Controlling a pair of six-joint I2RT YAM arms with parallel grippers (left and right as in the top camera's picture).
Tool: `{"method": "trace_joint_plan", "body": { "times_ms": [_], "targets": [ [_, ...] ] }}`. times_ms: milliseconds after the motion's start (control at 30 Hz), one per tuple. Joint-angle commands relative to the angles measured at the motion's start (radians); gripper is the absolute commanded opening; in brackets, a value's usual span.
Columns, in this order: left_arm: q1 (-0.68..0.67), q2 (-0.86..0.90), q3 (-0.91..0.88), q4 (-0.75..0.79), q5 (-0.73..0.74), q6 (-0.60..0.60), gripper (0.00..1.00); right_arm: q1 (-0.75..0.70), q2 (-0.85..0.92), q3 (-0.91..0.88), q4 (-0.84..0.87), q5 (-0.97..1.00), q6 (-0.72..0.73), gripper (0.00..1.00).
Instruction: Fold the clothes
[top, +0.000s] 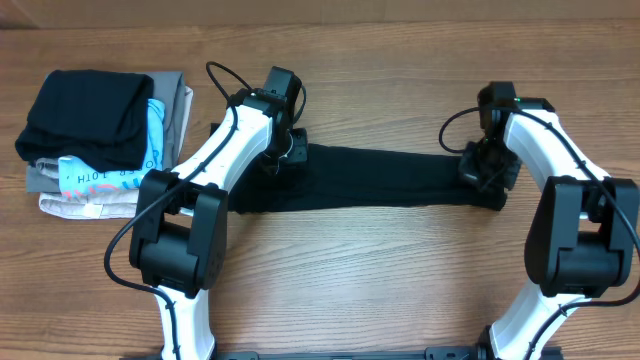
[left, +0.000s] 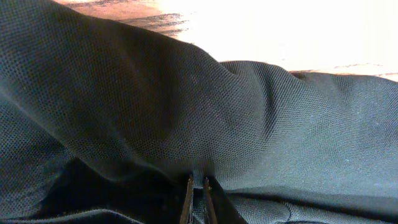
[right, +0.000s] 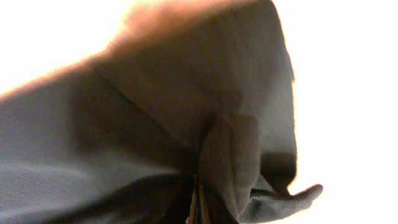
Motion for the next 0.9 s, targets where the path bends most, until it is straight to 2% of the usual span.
{"method": "trace_joint_plan", "body": {
  "times_ms": [0,267,433,700,867],
  "targets": [
    [0.000,-0.018,-0.005,-0.005,-0.019,0.028,0.11,-0.013,-0.031,-0.012,-0.058,0.014,0.068,0.04],
    [0.000,-0.018,-0.001,-0.007,-0.034,0.040,0.09,-0.016,-0.031,-0.004,-0.139,0.013,0.100,0.04],
    [0.002,-0.041,0.071,-0.048,-0.045,0.065,0.09,-0.016,-0.040,0.074,-0.164,-0.034,0.095,0.04],
    [0.002,-0.059,0.161,-0.154,-0.052,0.064,0.13,-0.014,-0.066,0.095,-0.121,-0.273,-0.058,0.04],
    [0.002,-0.042,0.137,-0.199,-0.161,0.038,0.18,-0.014,-0.066,0.094,-0.099,-0.283,-0.060,0.05]
  ]
}}
